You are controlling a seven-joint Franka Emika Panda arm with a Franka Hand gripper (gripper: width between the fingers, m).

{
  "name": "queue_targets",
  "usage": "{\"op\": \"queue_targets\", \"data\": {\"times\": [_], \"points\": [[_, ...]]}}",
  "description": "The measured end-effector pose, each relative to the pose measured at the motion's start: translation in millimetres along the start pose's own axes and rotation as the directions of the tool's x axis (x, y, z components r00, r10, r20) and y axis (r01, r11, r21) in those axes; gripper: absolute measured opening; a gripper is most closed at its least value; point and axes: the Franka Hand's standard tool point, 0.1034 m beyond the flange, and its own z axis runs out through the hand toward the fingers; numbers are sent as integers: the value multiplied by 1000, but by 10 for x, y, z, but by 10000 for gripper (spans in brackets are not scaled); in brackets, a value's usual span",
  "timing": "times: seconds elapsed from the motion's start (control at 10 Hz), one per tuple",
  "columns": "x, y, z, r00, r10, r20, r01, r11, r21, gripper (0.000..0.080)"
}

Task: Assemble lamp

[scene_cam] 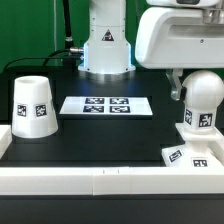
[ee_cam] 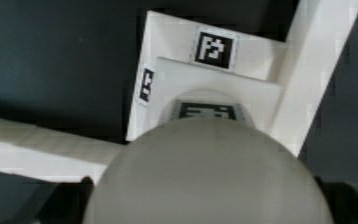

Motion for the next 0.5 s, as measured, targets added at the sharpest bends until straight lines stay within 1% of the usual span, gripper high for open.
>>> {"op": "queue_targets", "data": {"times": [0.2, 0.4, 0.5], "points": [[-2, 6, 1, 991, 136, 2, -136, 991, 5, 577], [-8, 27, 0, 933, 361, 16, -361, 932, 29, 577], [-7, 35, -2, 897, 442, 22, -443, 896, 35, 577]]}}
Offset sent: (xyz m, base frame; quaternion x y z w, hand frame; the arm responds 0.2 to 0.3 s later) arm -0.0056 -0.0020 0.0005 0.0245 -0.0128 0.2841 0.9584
